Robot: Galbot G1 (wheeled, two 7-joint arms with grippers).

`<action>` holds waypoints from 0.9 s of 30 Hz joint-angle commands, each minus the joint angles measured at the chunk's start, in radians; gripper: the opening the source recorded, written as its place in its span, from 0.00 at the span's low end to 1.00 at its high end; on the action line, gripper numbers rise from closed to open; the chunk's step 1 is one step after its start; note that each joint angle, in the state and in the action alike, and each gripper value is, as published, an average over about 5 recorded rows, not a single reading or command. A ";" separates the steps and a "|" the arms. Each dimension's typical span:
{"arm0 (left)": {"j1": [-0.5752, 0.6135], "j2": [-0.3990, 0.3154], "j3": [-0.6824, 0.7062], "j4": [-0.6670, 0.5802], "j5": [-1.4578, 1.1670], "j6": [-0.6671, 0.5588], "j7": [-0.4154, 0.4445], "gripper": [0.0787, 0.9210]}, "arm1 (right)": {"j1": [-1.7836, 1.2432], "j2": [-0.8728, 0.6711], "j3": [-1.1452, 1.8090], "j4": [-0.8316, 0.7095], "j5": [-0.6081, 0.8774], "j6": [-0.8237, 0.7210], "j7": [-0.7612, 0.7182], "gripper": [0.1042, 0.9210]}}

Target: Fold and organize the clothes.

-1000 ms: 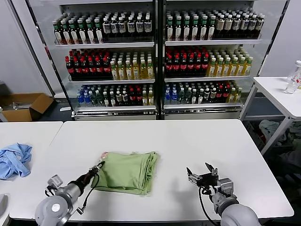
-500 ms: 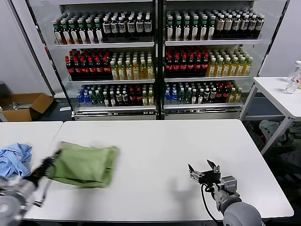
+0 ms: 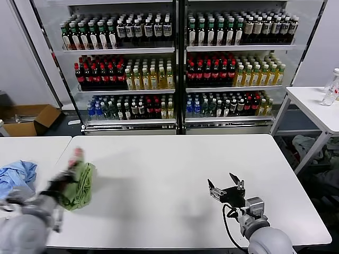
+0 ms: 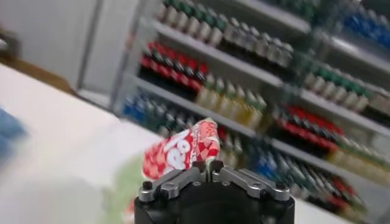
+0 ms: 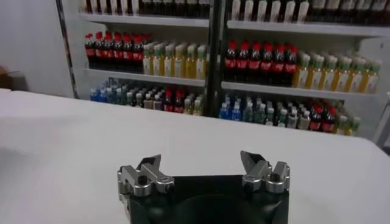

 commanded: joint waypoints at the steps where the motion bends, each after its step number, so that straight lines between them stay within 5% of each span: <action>1: -0.210 -0.370 0.584 0.053 0.080 -0.041 -0.139 0.02 | -0.013 -0.016 0.022 0.013 -0.066 0.043 -0.003 0.88; 6: -0.345 -0.492 0.640 0.230 0.079 -0.074 -0.155 0.02 | -0.011 -0.005 0.036 0.005 -0.064 0.074 0.000 0.88; 11: -0.383 -0.496 0.694 0.400 0.432 -0.133 -0.073 0.03 | -0.003 0.005 0.044 0.003 -0.047 0.106 0.011 0.88; 19: -0.230 -0.360 0.642 0.082 0.706 -0.204 0.017 0.23 | 0.070 0.016 -0.017 -0.030 -0.022 0.130 0.007 0.88; 27: 0.011 -0.166 0.242 -0.108 0.633 -0.239 0.009 0.50 | 0.381 0.197 -0.335 -0.328 0.195 -0.081 0.092 0.88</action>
